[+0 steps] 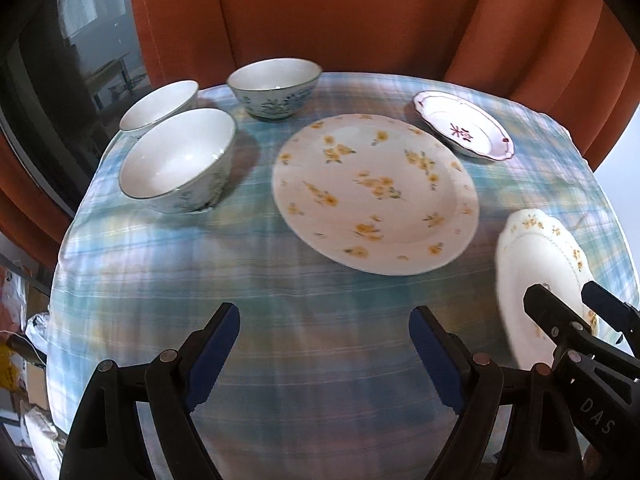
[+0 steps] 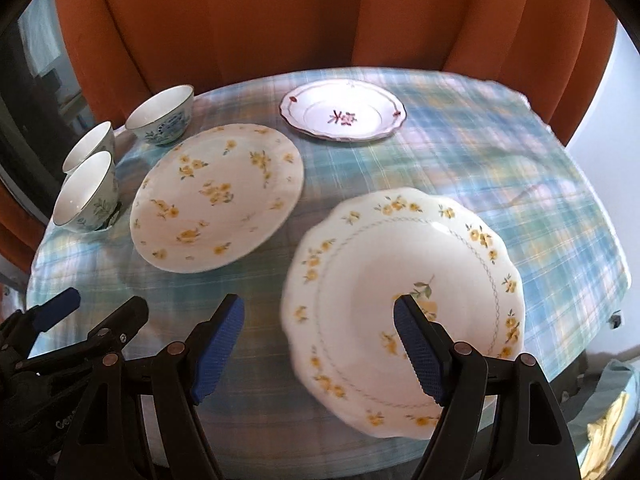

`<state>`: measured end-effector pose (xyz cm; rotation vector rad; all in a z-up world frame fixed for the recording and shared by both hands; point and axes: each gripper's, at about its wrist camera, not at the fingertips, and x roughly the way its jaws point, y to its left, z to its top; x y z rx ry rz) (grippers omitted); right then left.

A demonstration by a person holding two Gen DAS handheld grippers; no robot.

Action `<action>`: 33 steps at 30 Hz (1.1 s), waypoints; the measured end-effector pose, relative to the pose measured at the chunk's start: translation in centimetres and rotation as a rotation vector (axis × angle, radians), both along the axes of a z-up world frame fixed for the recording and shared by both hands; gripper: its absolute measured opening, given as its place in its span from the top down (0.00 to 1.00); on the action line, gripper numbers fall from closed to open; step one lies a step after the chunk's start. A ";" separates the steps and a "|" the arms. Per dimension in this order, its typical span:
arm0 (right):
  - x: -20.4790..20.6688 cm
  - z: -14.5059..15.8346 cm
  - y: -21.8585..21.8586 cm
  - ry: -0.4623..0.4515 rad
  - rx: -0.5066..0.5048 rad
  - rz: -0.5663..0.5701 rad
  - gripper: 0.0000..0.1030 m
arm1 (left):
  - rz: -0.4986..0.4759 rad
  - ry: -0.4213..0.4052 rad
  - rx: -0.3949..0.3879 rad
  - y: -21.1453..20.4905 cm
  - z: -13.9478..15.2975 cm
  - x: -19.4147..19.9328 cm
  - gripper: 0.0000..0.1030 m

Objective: Organize plates and bowls
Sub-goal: 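Lower the large plate onto the tablecloth and open both tools, then move both tools to the medium yellow-flower plate and grasp its rim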

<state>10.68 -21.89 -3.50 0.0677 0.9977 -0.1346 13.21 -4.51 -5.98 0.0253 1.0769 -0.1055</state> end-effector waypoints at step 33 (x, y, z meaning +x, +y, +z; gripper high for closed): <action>18.6 -5.0 -0.6 0.046 0.078 0.099 0.28 | 0.161 0.102 0.030 -1.1 -5.3 13.4 0.25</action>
